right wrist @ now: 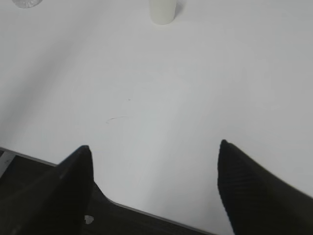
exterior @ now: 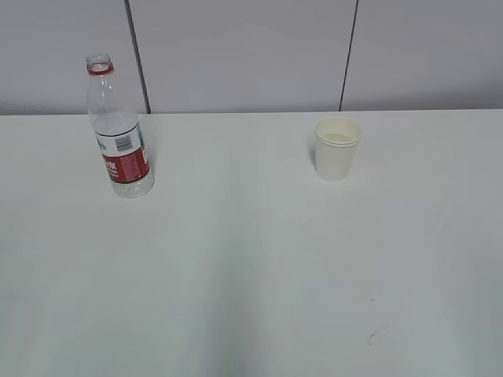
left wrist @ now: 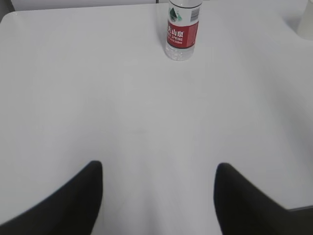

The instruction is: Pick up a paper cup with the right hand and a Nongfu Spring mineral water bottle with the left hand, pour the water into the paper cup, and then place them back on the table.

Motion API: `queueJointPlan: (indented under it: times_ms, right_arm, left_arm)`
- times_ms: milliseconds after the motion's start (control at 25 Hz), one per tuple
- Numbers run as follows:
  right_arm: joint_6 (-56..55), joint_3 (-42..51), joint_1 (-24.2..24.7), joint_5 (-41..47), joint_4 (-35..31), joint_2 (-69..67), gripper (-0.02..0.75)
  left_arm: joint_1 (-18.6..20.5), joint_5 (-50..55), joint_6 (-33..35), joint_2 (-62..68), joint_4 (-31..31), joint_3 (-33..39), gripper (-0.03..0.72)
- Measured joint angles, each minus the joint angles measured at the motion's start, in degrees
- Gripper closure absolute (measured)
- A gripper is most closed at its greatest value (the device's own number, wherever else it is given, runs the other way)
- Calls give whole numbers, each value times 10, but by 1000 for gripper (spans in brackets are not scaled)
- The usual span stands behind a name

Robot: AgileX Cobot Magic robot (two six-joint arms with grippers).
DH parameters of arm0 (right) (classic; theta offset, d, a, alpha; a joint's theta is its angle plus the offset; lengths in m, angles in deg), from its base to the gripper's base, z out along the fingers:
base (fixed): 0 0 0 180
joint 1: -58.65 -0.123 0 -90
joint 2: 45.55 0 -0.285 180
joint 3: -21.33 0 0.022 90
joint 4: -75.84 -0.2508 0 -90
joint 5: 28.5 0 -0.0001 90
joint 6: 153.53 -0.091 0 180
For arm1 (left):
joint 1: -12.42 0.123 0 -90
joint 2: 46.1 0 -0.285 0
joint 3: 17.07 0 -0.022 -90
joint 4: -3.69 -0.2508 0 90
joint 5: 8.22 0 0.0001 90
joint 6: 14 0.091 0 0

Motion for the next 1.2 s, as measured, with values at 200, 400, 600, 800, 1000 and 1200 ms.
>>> queueJointPlan:
  times_ms: [200,400,600,800,1000,1200]
  right_arm:
    - [0,0,0,0,0,0,148]
    - [0,0,0,0,0,0,147]
    - [0,0,0,0,1,0,147]
    - [0,0,0,0,2,0,147]
    - [0,0,0,0,2,0,148]
    - [0,0,0,-1,2,0,148]
  left_arm:
    - [10,-1,0,0,3,0,241]
    - [11,-1,0,0,5,0,241]
    - [11,-1,0,0,5,0,241]
    - [11,-1,0,0,5,0,241]
    - [11,-1,0,0,5,0,241]
    - [11,-1,0,0,6,0,241]
